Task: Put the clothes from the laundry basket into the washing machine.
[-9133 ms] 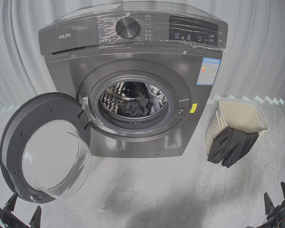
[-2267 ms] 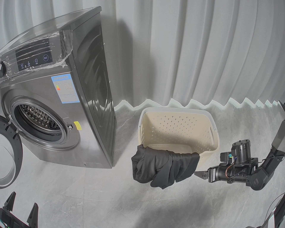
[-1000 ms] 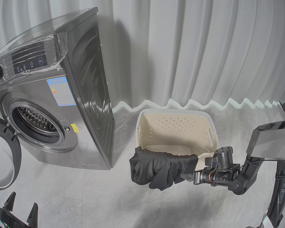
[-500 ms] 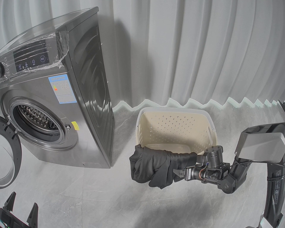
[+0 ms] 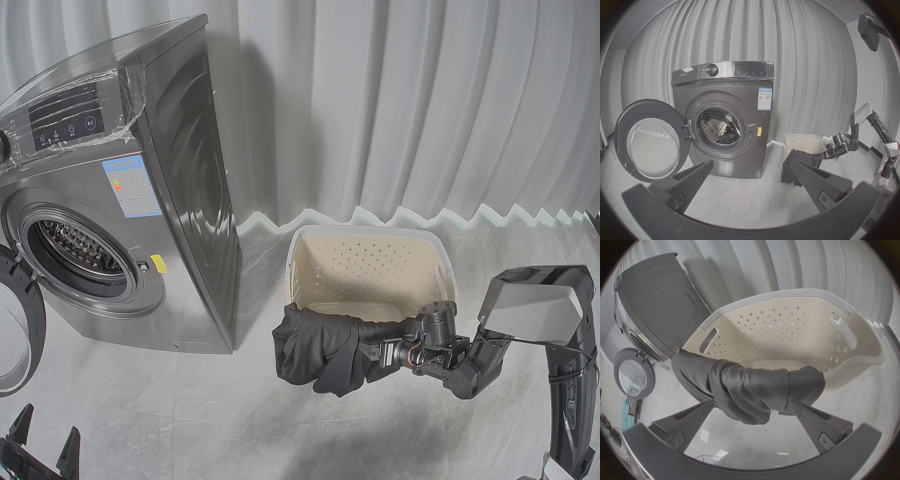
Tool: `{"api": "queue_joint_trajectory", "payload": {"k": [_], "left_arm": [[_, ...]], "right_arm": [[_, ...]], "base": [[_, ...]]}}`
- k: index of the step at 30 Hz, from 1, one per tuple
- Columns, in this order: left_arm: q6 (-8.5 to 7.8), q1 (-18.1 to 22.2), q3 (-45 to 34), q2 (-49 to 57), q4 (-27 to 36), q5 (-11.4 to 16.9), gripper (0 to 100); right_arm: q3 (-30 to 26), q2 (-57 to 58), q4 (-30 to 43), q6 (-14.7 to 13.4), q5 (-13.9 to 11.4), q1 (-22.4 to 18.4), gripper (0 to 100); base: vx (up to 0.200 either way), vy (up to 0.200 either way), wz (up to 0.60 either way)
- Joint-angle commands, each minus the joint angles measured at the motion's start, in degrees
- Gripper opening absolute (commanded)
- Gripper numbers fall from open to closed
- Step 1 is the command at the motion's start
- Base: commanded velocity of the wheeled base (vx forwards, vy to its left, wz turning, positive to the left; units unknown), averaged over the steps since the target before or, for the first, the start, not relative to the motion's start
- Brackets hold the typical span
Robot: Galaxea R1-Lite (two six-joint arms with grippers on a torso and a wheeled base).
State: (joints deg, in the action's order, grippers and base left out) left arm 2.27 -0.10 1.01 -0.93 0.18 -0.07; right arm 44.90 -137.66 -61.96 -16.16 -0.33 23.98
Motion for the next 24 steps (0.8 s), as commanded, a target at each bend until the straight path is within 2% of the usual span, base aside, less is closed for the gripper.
{"api": "queue_joint_trajectory", "payload": {"k": [1,7,17,18,24], "left_arm": [[0.02,0.0,-0.9,0.9,0.0,0.0,100],[0.02,0.0,-0.9,0.8,0.1,-0.1,100],[0.02,0.0,-0.9,0.8,0.1,-0.2,100],[0.02,0.0,-0.9,0.8,0.1,-0.2,100],[0.02,0.0,-0.9,0.8,0.1,-0.2,100]], "right_arm": [[1.5,-0.8,-0.1,0.0,0.0,-0.3,100],[3.7,-1.8,-0.2,0.0,1.5,-0.5,100],[5.8,-3.1,-0.5,0.0,2.3,-1.1,100],[5.9,-3.3,-0.6,0.0,2.5,-1.2,0],[5.9,-3.5,-1.1,0.0,2.9,-1.2,0]], "base": [[0.000,0.000,0.00],[0.000,0.000,0.00],[0.000,0.000,0.00],[0.000,0.000,0.00],[0.000,0.000,0.00]]}}
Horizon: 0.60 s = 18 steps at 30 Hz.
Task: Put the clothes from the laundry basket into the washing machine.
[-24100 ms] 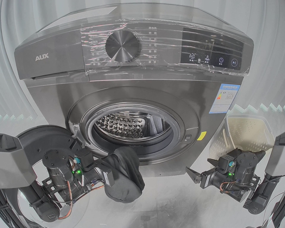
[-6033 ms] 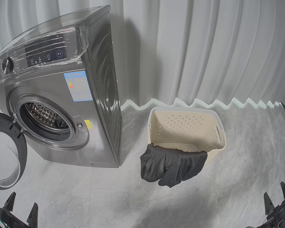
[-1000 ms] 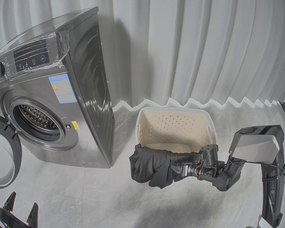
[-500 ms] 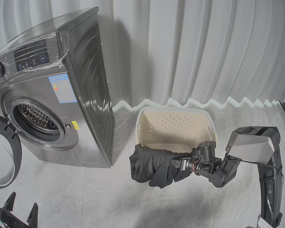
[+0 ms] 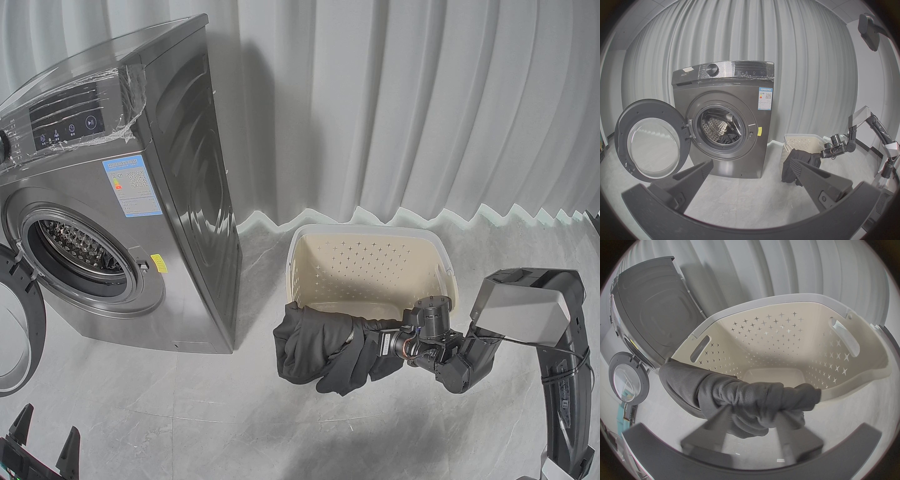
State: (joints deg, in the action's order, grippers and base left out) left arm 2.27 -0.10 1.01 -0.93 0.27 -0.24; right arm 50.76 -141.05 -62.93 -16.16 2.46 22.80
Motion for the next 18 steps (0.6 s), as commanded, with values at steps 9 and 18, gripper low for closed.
{"api": "queue_joint_trajectory", "payload": {"k": [9,18], "left_arm": [[0.02,0.0,-0.9,0.8,0.0,0.0,100],[0.02,0.0,-0.9,0.8,0.0,0.0,100]], "right_arm": [[-2.0,1.3,-0.4,-0.1,0.1,0.6,0],[-10.3,12.2,-4.0,0.4,-0.3,1.1,0]], "base": [[0.000,0.000,0.00],[0.000,0.000,0.00]]}}
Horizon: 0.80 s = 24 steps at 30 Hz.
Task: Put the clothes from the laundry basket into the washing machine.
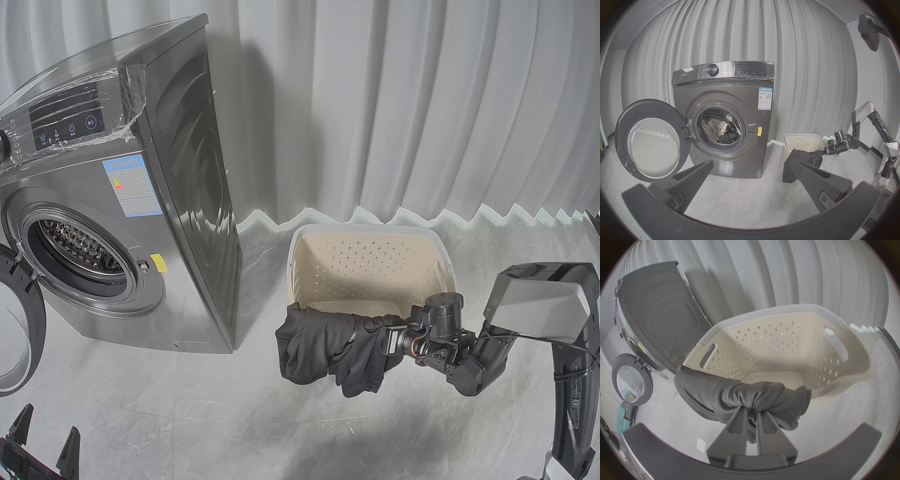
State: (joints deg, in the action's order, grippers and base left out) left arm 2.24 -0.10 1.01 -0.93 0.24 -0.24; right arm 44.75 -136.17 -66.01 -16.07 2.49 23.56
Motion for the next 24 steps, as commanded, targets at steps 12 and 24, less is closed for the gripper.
{"api": "queue_joint_trajectory", "payload": {"k": [12,24], "left_arm": [[0.13,0.0,-0.9,0.8,0.0,0.0,100],[0.04,0.0,-0.9,0.8,0.0,0.1,100]], "right_arm": [[-13.9,24.5,-8.1,2.2,-0.6,5.7,0],[-19.4,42.7,-8.6,4.7,1.7,15.3,0]], "base": [[0.000,0.000,0.00],[0.000,0.000,0.00]]}}
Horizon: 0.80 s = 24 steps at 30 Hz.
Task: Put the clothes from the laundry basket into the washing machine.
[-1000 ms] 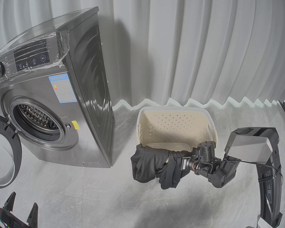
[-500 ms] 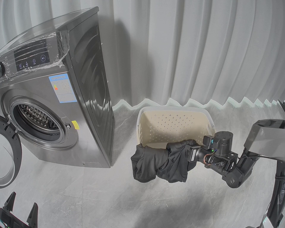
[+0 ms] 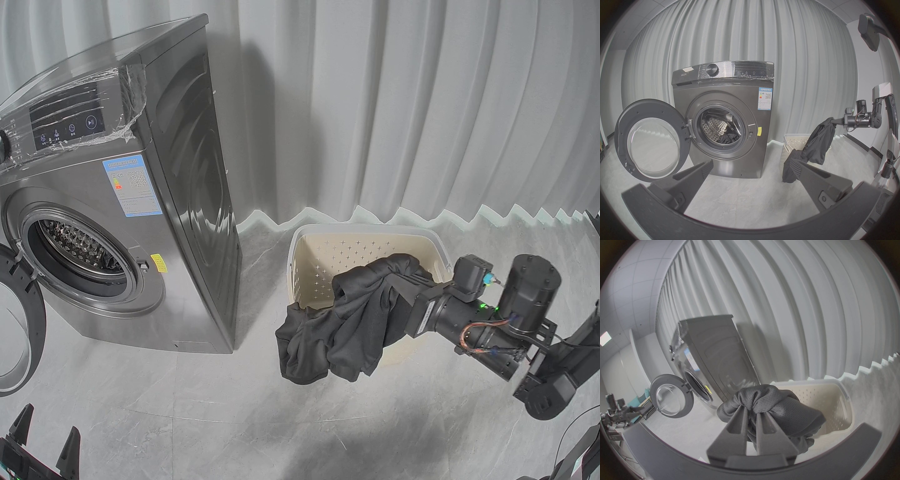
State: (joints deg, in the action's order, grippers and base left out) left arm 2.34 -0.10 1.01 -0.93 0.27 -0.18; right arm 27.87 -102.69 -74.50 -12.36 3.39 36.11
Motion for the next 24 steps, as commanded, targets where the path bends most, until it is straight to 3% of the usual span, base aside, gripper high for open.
{"api": "queue_joint_trajectory", "payload": {"k": [1,8,13,24], "left_arm": [[-0.06,0.0,-0.9,0.8,0.0,0.0,100],[-0.41,0.0,-0.9,0.8,0.0,0.3,100],[-0.23,0.0,-0.9,0.8,0.0,0.3,100],[-0.14,-0.1,-0.9,0.8,0.0,0.3,100]], "right_arm": [[-2.8,10.3,-0.2,1.1,0.8,2.4,0],[-1.7,13.2,0.6,3.9,1.2,0.0,0],[-1.3,13.5,1.0,4.3,6.0,0.3,0],[-1.2,16.1,4.5,4.3,6.5,-1.7,0]], "base": [[0.000,0.000,0.00],[0.000,0.000,0.00],[0.000,0.000,0.00],[-0.055,0.000,0.00]]}}
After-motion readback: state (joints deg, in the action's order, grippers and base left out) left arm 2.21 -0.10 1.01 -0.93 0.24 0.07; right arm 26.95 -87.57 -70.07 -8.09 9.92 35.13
